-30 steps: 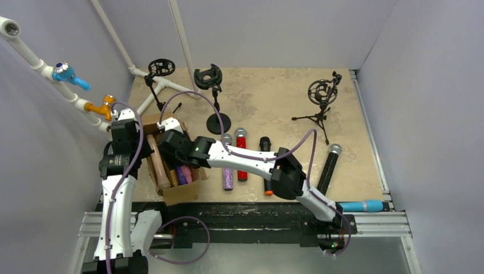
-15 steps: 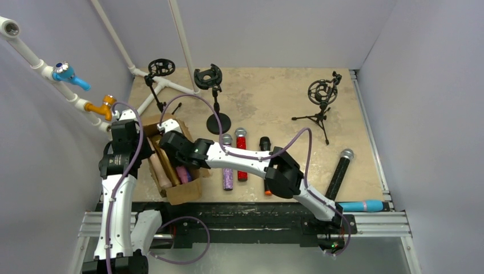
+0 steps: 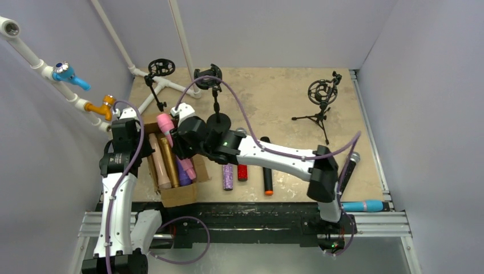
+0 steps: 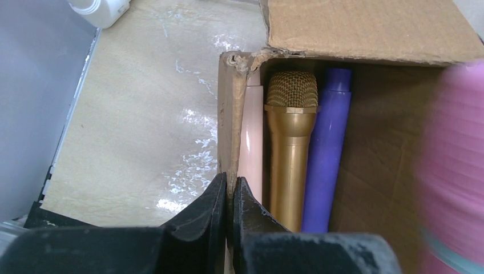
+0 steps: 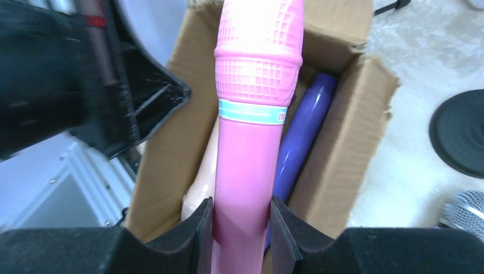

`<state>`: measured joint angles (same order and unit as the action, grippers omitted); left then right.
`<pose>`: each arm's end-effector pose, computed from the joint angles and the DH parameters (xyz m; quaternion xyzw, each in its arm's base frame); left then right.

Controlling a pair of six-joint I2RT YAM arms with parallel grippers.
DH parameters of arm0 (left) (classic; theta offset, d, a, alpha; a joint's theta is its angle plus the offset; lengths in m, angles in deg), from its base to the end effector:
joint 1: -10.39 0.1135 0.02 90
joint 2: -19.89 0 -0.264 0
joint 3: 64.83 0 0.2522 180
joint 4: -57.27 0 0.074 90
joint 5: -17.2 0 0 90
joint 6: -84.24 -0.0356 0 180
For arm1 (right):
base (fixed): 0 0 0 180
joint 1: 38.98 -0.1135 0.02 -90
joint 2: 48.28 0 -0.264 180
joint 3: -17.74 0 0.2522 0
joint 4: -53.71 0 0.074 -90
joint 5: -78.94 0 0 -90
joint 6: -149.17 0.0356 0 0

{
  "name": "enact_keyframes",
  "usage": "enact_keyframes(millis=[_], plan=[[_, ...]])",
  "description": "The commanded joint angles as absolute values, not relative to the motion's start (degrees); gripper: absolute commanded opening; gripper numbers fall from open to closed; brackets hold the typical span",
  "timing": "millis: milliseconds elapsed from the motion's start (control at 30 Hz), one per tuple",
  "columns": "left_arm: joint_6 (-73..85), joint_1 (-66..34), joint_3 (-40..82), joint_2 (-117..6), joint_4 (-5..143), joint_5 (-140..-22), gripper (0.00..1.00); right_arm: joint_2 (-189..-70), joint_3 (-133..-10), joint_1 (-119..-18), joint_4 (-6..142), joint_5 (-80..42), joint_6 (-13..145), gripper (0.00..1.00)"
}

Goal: Attach the microphones to the stand

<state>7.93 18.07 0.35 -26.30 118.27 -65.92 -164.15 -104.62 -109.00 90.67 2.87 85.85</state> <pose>0.1550 0.0252 0.3129 -0.1931 0.8916 0.0335 0.4082 0.1718 0.4476 0.3245 -0.2622 0.8230 0.2983 0.4061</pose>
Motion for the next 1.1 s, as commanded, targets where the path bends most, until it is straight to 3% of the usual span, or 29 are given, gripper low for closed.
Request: enact_keyframes(millis=[0, 467, 733, 1067], plan=[[7.2, 17.8, 2.8, -26.3, 114.7, -65.0, 0.00, -152.3, -97.6, -107.8, 85.4, 2.3, 85.2, 0.00], [6.8, 17.8, 3.7, -26.7, 115.5, -65.4, 0.00, -131.1, -67.4, -90.8, 90.7, 7.2, 87.9, 0.00], [7.0, 17.9, 4.4, -26.6, 115.9, -66.9, 0.00, -135.9, -58.8, -88.7, 87.0, 8.8, 89.4, 0.00], [6.4, 17.8, 4.1, -25.5, 115.6, -68.3, 0.00, -145.6, -59.6, -87.6, 84.0, 10.1, 90.9, 0.00]])
